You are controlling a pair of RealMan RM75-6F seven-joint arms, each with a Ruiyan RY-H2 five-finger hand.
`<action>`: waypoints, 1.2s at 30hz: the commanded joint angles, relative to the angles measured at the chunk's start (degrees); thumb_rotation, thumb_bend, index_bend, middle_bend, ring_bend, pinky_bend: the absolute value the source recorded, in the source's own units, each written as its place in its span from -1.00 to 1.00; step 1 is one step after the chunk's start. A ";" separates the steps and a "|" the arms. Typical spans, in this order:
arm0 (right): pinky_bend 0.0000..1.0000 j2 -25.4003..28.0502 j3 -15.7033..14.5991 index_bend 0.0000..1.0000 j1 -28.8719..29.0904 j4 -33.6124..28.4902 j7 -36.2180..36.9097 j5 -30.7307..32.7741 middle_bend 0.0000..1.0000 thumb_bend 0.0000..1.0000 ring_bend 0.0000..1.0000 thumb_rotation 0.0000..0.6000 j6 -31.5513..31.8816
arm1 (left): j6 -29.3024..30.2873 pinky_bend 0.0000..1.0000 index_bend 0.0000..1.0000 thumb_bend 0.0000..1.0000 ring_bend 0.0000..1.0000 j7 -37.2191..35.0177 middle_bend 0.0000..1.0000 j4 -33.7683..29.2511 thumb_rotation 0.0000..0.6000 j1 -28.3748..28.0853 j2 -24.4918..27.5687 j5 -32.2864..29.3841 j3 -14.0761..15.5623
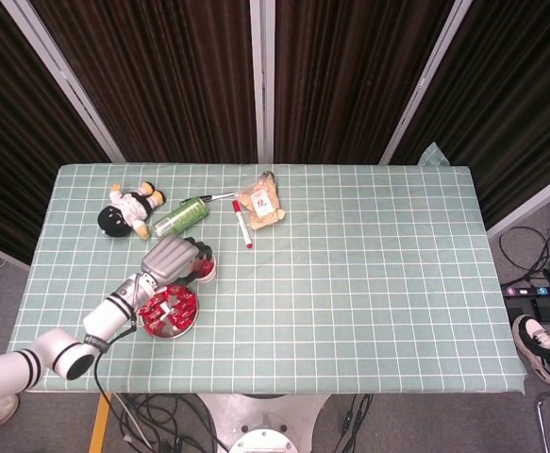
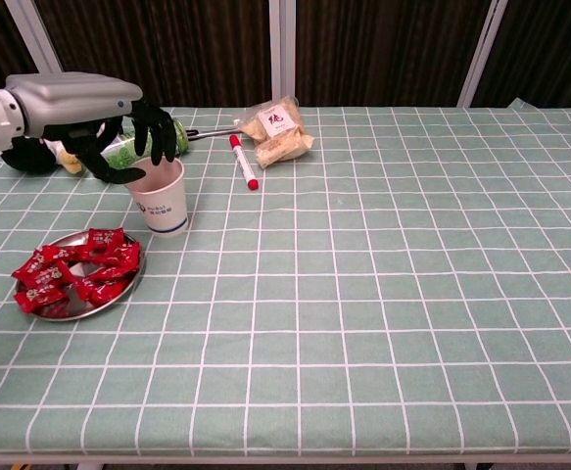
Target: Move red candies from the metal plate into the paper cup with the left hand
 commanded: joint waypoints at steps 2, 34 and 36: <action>-0.61 -0.07 0.04 -1.00 0.06 0.12 0.08 0.08 -0.78 -0.80 -0.86 1.00 -0.13 | 0.77 0.28 -0.14 -0.19 -0.14 0.09 -0.01 -0.09 1.00 0.16 -0.04 0.02 -0.16; -0.57 0.88 -0.27 -1.00 -0.74 -1.24 -0.16 -2.08 -0.77 -0.80 -0.86 1.00 2.29 | 15.96 1.00 -0.03 -0.51 0.91 3.03 1.00 1.90 1.00 15.91 4.33 8.53 9.79; -0.57 0.96 -0.30 -1.00 -0.83 -1.41 -0.35 -2.12 -0.77 -0.80 -0.86 1.00 2.42 | 15.44 1.00 -0.03 -0.52 0.95 3.00 1.00 3.27 1.00 15.60 3.53 9.18 9.90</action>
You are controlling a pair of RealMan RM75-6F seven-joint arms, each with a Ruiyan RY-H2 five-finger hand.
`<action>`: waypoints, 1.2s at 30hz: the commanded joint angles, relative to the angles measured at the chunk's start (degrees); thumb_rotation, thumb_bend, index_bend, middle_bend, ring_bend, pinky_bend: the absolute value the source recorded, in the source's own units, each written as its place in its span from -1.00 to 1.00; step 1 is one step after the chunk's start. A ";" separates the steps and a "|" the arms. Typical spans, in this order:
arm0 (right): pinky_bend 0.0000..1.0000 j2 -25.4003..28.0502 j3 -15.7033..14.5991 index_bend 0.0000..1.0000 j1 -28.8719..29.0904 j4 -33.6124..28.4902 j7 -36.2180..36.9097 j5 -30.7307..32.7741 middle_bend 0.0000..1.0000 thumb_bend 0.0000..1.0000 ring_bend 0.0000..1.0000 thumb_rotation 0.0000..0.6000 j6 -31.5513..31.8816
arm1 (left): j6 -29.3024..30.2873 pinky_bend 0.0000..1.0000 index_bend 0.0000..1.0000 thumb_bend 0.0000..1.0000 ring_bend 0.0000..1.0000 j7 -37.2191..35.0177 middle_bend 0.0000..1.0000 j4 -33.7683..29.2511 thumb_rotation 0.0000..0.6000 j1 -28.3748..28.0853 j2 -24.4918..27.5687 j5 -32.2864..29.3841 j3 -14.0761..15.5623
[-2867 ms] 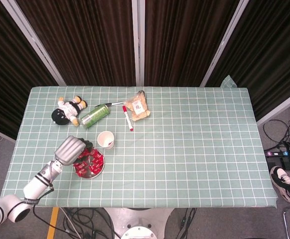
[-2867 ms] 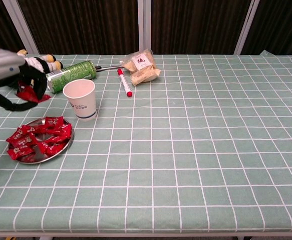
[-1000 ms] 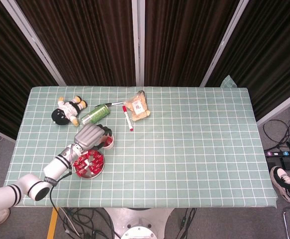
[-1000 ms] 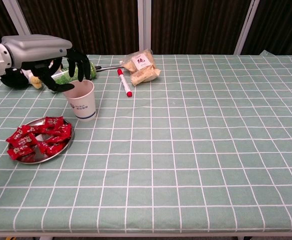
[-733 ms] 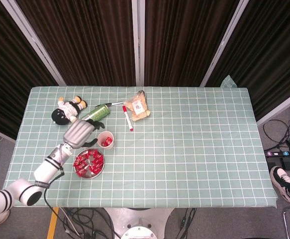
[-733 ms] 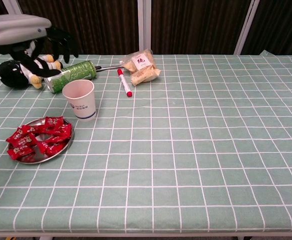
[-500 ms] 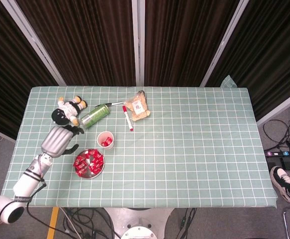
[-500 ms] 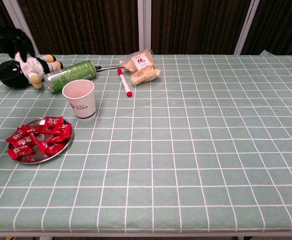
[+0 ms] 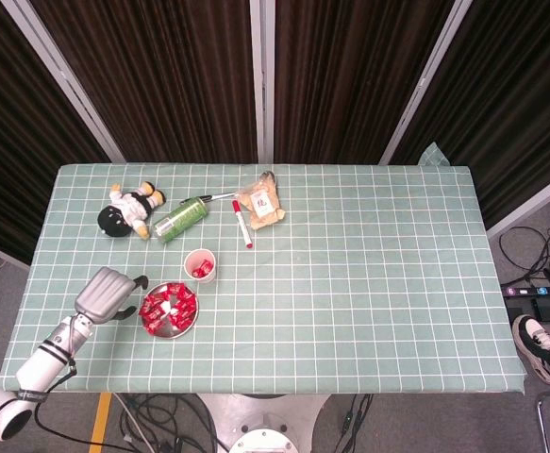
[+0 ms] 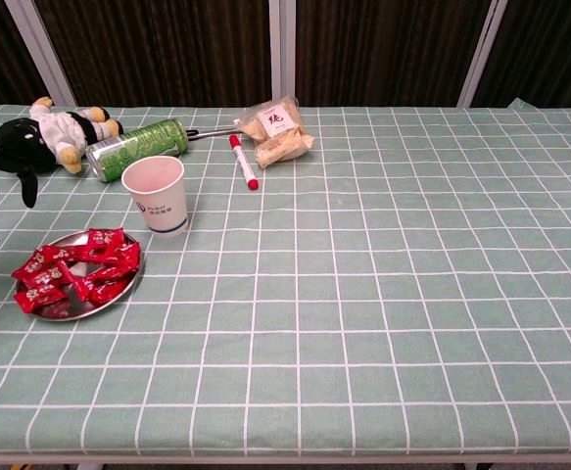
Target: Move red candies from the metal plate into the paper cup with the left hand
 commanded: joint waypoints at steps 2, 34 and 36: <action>-0.57 0.07 -0.07 -1.00 -0.11 -0.20 -0.31 -0.08 -0.77 -0.80 -0.86 1.00 0.15 | -0.74 1.00 -0.03 -0.55 0.96 -0.48 1.00 2.55 1.00 -0.48 -1.84 1.49 0.20; -0.55 0.27 0.02 -1.00 -0.23 -1.50 -1.96 0.84 -0.77 -0.80 -0.86 1.00 -0.23 | -4.07 1.00 -0.04 -0.68 0.95 -3.45 1.00 14.64 1.00 -1.94 -9.95 2.23 -0.71; -0.55 0.27 -0.03 -1.00 -0.27 -1.46 -1.93 0.90 -0.77 -0.80 -0.86 1.00 -0.29 | -3.86 1.00 -0.04 -0.68 0.95 -3.52 1.00 14.04 1.00 -2.01 -9.90 2.57 -0.60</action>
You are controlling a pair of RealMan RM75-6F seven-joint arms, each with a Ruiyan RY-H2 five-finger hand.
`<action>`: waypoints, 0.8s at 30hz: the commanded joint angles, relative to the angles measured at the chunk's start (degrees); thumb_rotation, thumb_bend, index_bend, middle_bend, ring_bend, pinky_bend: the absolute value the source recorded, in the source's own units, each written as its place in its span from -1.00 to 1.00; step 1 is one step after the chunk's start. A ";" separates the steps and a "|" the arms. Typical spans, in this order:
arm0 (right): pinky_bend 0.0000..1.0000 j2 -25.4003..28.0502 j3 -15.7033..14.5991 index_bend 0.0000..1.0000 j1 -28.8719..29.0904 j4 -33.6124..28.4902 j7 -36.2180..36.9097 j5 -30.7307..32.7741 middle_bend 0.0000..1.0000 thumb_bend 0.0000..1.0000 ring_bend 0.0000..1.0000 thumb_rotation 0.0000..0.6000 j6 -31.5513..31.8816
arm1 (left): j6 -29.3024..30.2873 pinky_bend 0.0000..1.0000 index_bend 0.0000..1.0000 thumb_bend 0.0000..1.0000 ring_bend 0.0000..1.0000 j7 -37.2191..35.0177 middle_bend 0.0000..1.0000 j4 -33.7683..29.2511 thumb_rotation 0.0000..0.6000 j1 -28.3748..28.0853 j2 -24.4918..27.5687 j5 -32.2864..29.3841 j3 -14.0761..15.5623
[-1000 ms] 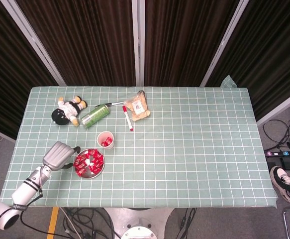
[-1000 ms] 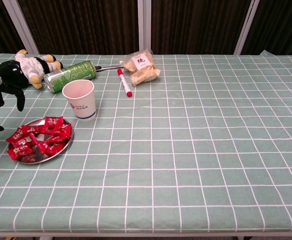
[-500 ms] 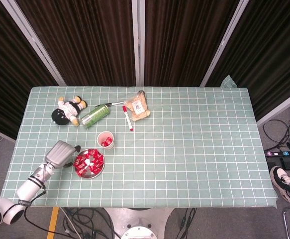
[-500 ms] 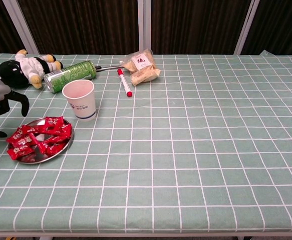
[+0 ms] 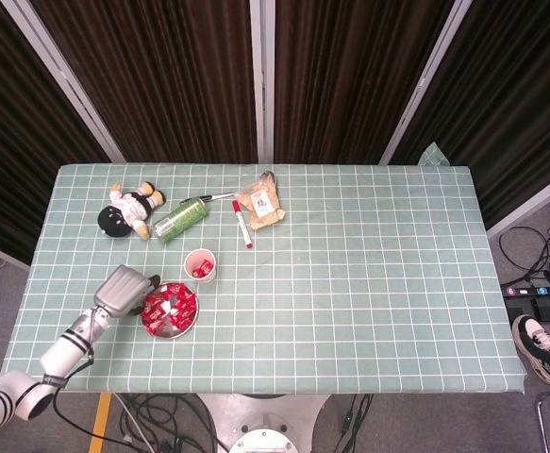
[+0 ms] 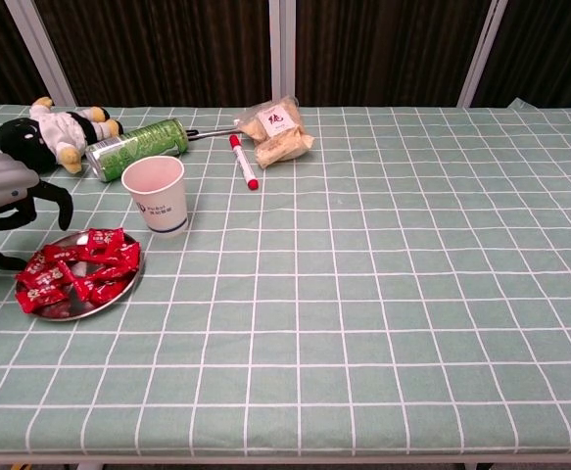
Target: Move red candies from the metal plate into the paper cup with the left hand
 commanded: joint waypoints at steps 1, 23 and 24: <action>-0.55 0.02 -0.01 -1.00 0.01 0.01 0.06 0.02 -0.77 -0.80 -0.86 1.00 -0.08 | 0.07 1.00 -0.04 -0.68 0.95 -0.30 1.00 -0.81 1.00 -0.12 0.07 0.31 0.11; -0.55 0.10 0.03 -1.00 0.27 -0.19 -0.12 0.05 -0.77 -0.80 -0.86 1.00 -0.56 | -2.62 1.00 0.11 -0.60 0.94 -2.89 1.00 -2.01 1.00 -0.17 0.05 0.31 1.75; -0.55 0.09 0.03 -1.00 0.25 -0.16 -0.10 0.06 -0.77 -0.80 -0.86 1.00 -0.54 | -2.75 1.00 0.11 -0.59 0.94 -2.99 1.00 -2.01 1.00 -0.18 -0.01 0.28 1.77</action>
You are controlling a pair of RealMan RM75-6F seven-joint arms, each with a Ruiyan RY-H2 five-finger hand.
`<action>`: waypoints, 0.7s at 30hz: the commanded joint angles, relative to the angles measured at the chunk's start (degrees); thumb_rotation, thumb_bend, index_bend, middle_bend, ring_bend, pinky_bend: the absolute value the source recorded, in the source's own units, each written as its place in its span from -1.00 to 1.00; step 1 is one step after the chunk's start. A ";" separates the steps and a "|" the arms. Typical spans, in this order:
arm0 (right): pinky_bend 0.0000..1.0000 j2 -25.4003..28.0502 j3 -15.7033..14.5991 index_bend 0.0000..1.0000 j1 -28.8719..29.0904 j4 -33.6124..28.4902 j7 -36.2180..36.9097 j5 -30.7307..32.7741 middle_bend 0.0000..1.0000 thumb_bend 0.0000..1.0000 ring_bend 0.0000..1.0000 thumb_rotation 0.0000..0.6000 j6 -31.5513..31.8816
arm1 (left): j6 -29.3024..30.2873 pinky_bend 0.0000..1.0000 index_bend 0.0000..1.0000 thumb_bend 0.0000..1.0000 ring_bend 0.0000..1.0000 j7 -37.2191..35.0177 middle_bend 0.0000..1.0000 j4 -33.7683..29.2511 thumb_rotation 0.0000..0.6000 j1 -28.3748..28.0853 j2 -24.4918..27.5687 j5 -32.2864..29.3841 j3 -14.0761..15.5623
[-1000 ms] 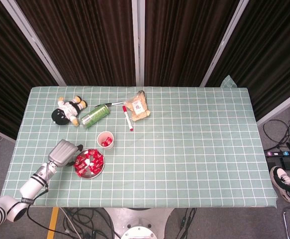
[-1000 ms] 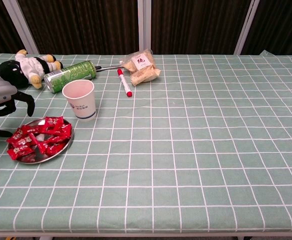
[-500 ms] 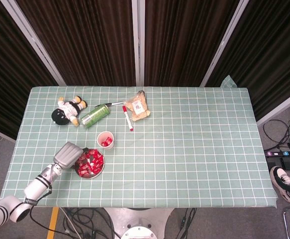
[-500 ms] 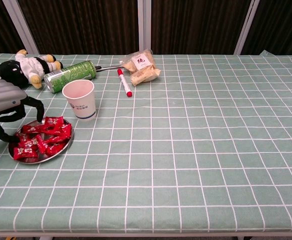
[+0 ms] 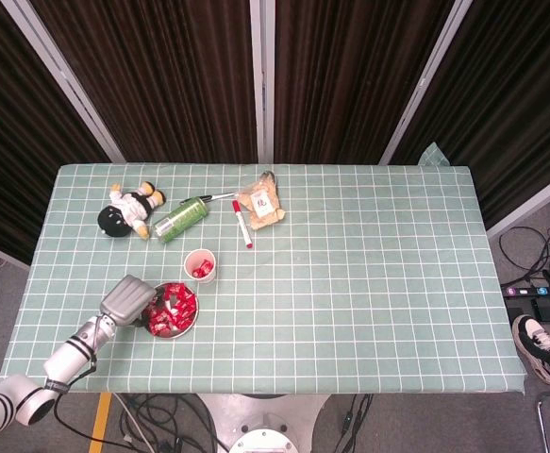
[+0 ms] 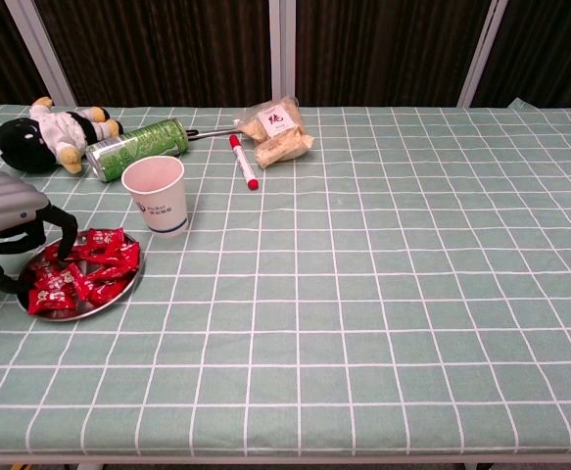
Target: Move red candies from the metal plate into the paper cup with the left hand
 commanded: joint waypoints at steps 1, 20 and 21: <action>-0.55 0.00 0.01 -1.00 -0.03 0.05 0.04 0.04 -0.77 -0.80 -0.86 1.00 0.04 | -0.44 1.00 0.11 -0.57 0.94 -0.32 1.00 0.03 1.00 -0.02 -0.17 -0.15 0.13; -0.54 0.01 0.04 -1.00 -0.04 0.39 0.62 0.31 -0.77 -0.81 -0.86 1.00 -0.20 | -1.66 1.00 0.27 -0.30 0.94 -2.04 1.00 -0.86 1.00 -0.51 0.03 -0.70 -0.11; -0.54 0.02 0.03 -1.00 -0.04 0.34 0.62 0.26 -0.77 -0.81 -0.86 1.00 -0.19 | -1.55 1.00 0.27 -0.30 0.94 -2.32 1.00 -0.88 1.00 -0.43 0.06 -0.76 -0.13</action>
